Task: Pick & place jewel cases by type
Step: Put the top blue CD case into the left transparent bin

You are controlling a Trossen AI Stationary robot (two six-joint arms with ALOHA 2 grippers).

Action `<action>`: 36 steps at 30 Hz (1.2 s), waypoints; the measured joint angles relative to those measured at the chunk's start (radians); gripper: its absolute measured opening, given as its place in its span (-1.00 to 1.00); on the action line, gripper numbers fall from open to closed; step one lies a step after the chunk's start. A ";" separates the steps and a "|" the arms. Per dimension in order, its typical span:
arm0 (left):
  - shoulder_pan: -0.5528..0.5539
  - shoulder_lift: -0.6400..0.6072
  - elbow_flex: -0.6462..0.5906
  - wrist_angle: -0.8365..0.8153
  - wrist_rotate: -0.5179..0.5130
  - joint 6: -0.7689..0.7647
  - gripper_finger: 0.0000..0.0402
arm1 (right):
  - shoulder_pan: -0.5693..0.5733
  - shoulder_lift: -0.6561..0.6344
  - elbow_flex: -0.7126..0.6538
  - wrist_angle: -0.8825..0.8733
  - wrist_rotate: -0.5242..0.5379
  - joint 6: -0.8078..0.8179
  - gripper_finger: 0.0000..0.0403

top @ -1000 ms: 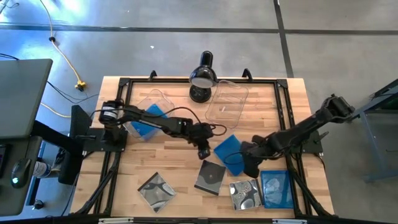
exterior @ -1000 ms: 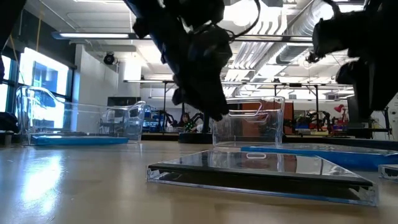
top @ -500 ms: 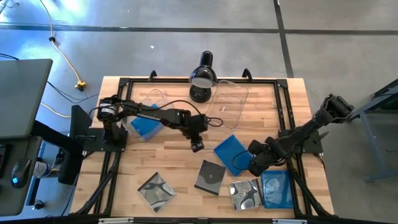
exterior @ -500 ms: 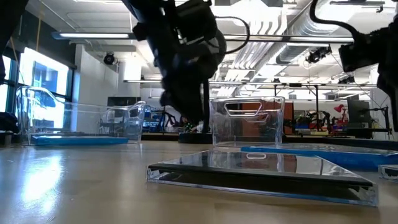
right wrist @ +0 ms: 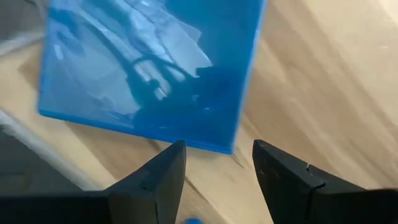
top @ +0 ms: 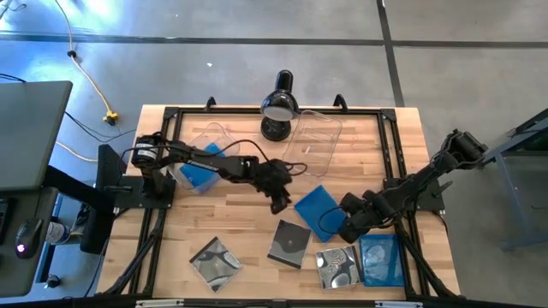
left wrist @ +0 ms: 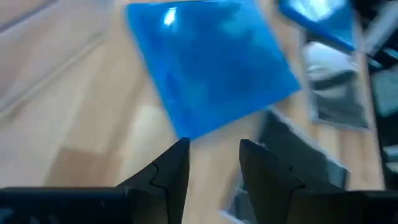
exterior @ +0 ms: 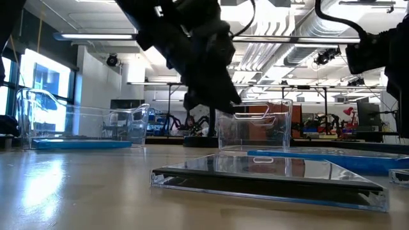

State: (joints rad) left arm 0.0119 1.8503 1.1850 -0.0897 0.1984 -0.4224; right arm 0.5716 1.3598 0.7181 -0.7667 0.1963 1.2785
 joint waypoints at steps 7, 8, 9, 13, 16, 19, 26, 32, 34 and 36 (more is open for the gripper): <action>0.021 0.000 -0.029 0.012 -0.023 -0.134 -0.31 | -0.023 0.000 -0.126 0.160 -0.003 0.050 -0.09; 0.021 0.000 -0.033 0.017 -0.024 -0.137 -0.31 | -0.024 -0.003 -0.140 0.184 0.002 0.061 -0.09; 0.021 0.000 -0.035 0.023 -0.025 -0.138 -0.31 | -0.024 -0.005 -0.154 0.207 0.009 0.069 -0.09; 0.021 0.041 -0.038 0.043 0.029 -0.186 -0.31 | -0.024 -0.019 -0.191 0.303 0.009 0.068 -0.09; 0.021 0.094 -0.035 0.091 0.055 -0.228 -0.31 | -0.024 -0.044 -0.206 0.353 -0.004 0.067 -0.09; 0.021 0.130 -0.038 0.101 0.097 -0.260 -0.31 | -0.022 -0.067 -0.207 0.373 0.013 0.067 -0.09; 0.022 0.163 -0.037 0.151 0.114 -0.268 -0.31 | -0.022 -0.072 -0.206 0.371 0.041 0.105 -0.09; 0.030 0.163 -0.037 0.152 0.129 -0.290 -0.31 | 0.017 -0.072 -0.206 0.343 0.032 0.185 -0.09; 0.029 0.163 -0.037 0.151 0.124 -0.296 -0.31 | 0.030 -0.072 -0.206 0.329 0.033 0.206 -0.09; 0.029 0.163 -0.037 0.152 0.109 -0.310 -0.31 | 0.040 -0.072 -0.206 0.326 0.032 0.218 -0.09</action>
State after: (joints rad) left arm 0.0410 2.0132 1.1484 0.0620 0.3072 -0.7319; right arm 0.6119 1.2873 0.5121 -0.4403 0.2285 1.4963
